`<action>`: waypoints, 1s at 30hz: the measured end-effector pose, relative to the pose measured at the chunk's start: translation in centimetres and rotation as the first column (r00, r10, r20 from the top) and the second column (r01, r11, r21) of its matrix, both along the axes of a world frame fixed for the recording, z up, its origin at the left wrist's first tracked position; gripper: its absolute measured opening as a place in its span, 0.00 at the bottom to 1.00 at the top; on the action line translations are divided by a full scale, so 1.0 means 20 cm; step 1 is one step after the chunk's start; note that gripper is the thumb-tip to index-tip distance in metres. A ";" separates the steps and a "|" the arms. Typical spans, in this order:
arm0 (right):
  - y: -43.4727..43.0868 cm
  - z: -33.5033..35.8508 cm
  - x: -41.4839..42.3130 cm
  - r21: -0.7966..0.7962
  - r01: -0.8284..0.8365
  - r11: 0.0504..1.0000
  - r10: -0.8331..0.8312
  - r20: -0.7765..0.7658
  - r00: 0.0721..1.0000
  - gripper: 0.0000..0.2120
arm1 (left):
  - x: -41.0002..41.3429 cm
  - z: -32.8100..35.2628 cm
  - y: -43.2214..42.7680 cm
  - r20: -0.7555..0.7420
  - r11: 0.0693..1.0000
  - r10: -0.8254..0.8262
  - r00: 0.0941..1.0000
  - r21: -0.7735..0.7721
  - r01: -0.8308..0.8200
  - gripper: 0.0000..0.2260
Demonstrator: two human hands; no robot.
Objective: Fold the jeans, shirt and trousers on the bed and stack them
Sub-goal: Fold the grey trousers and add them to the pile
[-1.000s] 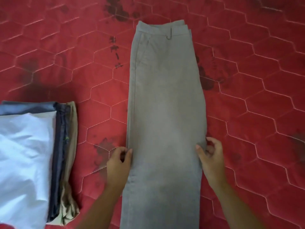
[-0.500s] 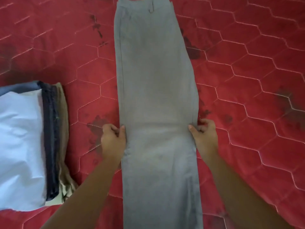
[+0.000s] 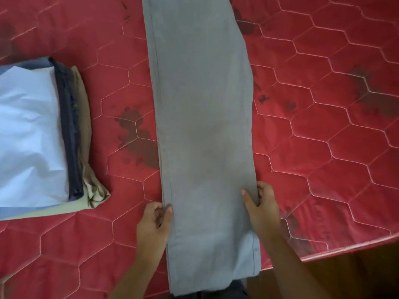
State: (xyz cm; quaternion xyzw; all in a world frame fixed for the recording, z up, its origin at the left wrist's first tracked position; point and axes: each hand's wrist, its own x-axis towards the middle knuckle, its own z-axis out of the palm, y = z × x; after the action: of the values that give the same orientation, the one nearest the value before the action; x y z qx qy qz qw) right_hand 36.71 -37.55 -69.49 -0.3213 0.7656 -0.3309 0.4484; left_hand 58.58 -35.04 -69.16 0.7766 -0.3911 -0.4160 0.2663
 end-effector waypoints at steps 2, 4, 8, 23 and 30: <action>0.04 0.01 -0.01 -0.020 -0.038 0.999 0.039 0.012 0.999 0.12 | -0.02 0.00 0.10 -0.025 0.998 0.062 0.998 0.002 -0.062 0.05; 0.09 0.01 -0.02 -0.037 -0.054 0.998 0.056 0.057 0.997 0.14 | -0.05 0.00 0.18 -0.049 0.994 0.113 0.992 -0.006 -0.113 0.09; 0.21 0.03 -0.01 -0.078 -0.034 0.996 0.041 0.079 0.996 0.15 | -0.10 0.02 0.30 -0.005 0.984 0.176 0.984 -0.016 -0.176 0.06; 0.45 0.08 -0.08 0.148 -0.135 0.980 0.138 -0.008 0.990 0.14 | -0.08 0.03 0.42 0.089 0.986 0.130 0.987 0.090 -0.138 0.14; 0.55 0.10 -0.15 0.168 -0.159 0.973 0.128 0.181 0.975 0.14 | -0.08 0.04 0.47 -0.009 0.995 0.083 0.997 0.060 -0.082 0.09</action>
State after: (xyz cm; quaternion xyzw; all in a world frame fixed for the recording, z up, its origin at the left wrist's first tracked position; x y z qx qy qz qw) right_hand 33.76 -26.54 -67.57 -0.3046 0.7264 -0.2526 0.5619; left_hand 57.05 -25.72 -68.28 0.7971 -0.3447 -0.4206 0.2624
